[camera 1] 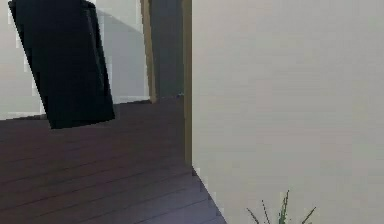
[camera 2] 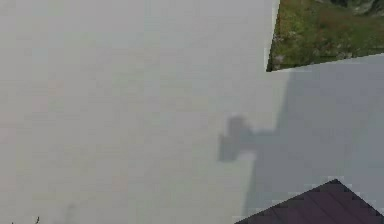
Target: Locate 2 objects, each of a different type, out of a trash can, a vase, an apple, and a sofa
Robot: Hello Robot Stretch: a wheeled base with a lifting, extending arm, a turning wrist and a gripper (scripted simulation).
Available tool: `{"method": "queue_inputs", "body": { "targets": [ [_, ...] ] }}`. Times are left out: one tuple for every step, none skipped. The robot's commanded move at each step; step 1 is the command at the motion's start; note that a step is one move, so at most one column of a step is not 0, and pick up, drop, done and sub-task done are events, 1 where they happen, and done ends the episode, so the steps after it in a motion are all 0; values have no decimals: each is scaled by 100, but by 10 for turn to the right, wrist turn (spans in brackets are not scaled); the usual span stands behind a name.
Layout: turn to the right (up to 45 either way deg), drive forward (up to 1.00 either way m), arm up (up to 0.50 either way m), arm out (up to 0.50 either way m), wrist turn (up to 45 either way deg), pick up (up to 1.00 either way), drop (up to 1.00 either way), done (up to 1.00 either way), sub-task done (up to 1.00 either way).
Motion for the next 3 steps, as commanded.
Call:
{"method": "queue_inputs", "body": {
  "targets": [
    [-270,0,0,0,0,0,0,0,0],
    [0,15,0,0,0,0,0,0,0],
    [-360,0,0,0,0,0,0,0,0]
  ]
}}
